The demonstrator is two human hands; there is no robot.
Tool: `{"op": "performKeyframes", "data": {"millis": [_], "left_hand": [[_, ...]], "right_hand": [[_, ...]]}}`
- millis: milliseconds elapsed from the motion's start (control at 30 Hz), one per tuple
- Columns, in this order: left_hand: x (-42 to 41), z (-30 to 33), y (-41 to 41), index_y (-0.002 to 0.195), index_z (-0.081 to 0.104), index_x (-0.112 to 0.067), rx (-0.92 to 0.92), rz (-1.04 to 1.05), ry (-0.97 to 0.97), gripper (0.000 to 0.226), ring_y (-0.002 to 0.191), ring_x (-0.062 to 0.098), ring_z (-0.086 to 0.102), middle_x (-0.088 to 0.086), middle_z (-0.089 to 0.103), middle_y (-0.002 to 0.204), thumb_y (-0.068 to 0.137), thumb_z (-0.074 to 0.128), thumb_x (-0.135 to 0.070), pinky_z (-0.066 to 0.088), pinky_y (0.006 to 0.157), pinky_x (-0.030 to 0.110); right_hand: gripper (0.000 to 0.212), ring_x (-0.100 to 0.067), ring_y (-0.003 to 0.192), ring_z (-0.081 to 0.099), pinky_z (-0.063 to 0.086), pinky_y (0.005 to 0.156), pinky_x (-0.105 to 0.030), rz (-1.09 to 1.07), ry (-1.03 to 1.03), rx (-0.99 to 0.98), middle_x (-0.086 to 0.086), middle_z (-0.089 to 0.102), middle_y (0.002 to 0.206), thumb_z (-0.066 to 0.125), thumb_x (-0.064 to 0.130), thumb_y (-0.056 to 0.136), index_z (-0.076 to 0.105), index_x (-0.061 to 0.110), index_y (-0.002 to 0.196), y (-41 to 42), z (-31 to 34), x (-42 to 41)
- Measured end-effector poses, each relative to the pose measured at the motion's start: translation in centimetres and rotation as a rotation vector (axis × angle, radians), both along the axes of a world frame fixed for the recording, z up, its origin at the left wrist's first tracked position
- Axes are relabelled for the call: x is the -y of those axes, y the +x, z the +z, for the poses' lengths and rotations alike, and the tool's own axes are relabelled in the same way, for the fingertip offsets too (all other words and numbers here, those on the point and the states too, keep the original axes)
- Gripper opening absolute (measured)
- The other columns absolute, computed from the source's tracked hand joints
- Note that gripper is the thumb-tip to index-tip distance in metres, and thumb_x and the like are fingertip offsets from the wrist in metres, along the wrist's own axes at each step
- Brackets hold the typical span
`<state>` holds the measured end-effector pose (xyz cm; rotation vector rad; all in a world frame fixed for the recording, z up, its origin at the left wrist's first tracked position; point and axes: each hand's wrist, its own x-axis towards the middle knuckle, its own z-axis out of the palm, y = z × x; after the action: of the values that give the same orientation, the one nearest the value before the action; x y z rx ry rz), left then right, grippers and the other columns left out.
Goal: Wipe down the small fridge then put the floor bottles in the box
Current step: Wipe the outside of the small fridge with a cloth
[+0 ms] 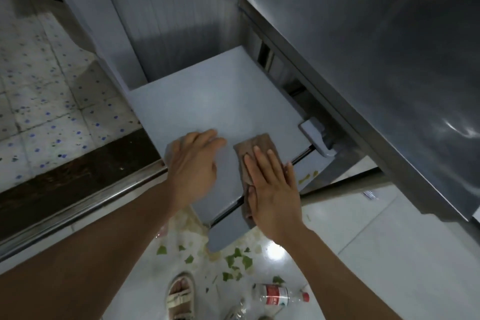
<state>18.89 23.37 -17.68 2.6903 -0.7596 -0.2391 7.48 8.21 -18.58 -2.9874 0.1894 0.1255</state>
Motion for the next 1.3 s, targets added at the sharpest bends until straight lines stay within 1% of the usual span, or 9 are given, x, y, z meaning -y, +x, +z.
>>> {"op": "performKeyframes", "data": {"millis": [100,233,400,667,800,1000,1100,1233,1300], "left_hand": [[1.7,-0.4,-0.3,0.135,0.043,-0.034,-0.028,0.039,0.022,0.055,0.132,0.025,0.026,-0.009,0.026,0.152,0.084,0.052,-0.014,0.023,0.109,0.043],[2.0,-0.9,-0.5,0.13,0.043,-0.04,-0.044,0.108,0.044,0.054,0.131,0.023,0.022,-0.016,0.023,0.151,0.084,0.052,-0.014,0.025,0.107,0.048],[2.2,-0.7,-0.9,0.128,0.044,-0.041,-0.022,0.128,0.065,0.054,0.13,0.021,0.024,-0.017,0.024,0.151,0.083,0.054,-0.013,0.025,0.106,0.048],[-0.9,-0.4,-4.4,0.114,0.064,-0.017,0.177,0.184,0.033,0.045,0.106,0.036,0.048,0.012,0.054,0.123,0.07,0.063,-0.006,0.039,0.085,0.044],[-3.0,-0.3,-5.6,0.116,0.06,-0.018,0.115,0.203,0.026,0.044,0.109,0.033,0.05,0.009,0.053,0.125,0.074,0.064,-0.005,0.041,0.09,0.047],[-3.6,-0.1,-8.1,0.115,0.064,-0.004,0.048,0.215,-0.1,0.041,0.123,0.03,0.051,0.012,0.054,0.134,0.076,0.062,0.007,0.039,0.102,0.049],[-3.5,-0.1,-9.4,0.112,0.066,-0.001,0.05,0.266,-0.175,0.04,0.122,0.028,0.052,0.012,0.055,0.133,0.076,0.057,0.013,0.039,0.103,0.049],[-3.7,-0.4,-10.7,0.121,0.061,-0.003,0.04,0.264,-0.218,0.049,0.127,0.024,0.048,0.009,0.051,0.138,0.077,0.05,0.017,0.037,0.106,0.049],[-3.7,-0.7,-10.8,0.124,0.059,-0.005,0.034,0.266,-0.233,0.052,0.129,0.022,0.047,0.007,0.049,0.139,0.078,0.048,0.016,0.036,0.107,0.048]], "right_hand": [[0.056,-0.02,0.147,-0.002,-0.009,0.114,-0.043,-0.177,-0.077,-0.008,0.002,0.005,0.16,0.025,0.035,0.098,0.01,0.026,0.151,2.1,-0.4,5.2],[0.057,-0.021,0.146,-0.013,-0.012,0.114,-0.044,-0.089,-0.114,-0.034,0.003,0.0,0.16,0.023,0.034,0.098,0.006,0.026,0.152,3.9,-0.6,9.1],[0.061,-0.023,0.147,0.002,0.009,0.119,-0.048,-0.089,0.05,0.076,-0.002,0.016,0.158,0.011,0.037,0.093,0.026,0.018,0.149,-0.7,-0.9,9.2],[0.055,-0.024,0.147,0.0,0.001,0.119,-0.047,-0.099,0.065,0.094,-0.001,0.016,0.158,0.025,0.031,0.095,0.026,0.02,0.148,0.2,-1.2,9.5],[0.056,-0.03,0.146,0.01,0.014,0.118,-0.051,-0.073,0.112,0.149,-0.006,0.024,0.156,0.045,0.023,0.092,0.033,0.015,0.146,-1.3,-1.2,3.8],[0.052,-0.027,0.143,0.025,0.021,0.115,-0.047,0.27,0.223,0.19,-0.001,0.039,0.149,0.038,0.027,0.089,0.047,0.016,0.139,-5.8,-1.5,-3.3],[0.048,-0.021,0.144,0.021,0.016,0.118,-0.043,0.425,0.147,0.168,0.004,0.036,0.151,0.03,0.03,0.096,0.041,0.022,0.143,-5.1,-1.6,0.3],[0.052,-0.021,0.147,-0.005,0.0,0.12,-0.043,0.211,-0.018,0.073,0.001,0.006,0.16,0.009,0.041,0.099,0.009,0.029,0.149,-2.6,-1.7,8.5],[0.056,-0.023,0.147,-0.004,-0.001,0.119,-0.041,0.153,-0.065,0.057,-0.003,0.004,0.16,0.009,0.041,0.097,0.011,0.025,0.151,-1.5,-1.5,11.3]]}}
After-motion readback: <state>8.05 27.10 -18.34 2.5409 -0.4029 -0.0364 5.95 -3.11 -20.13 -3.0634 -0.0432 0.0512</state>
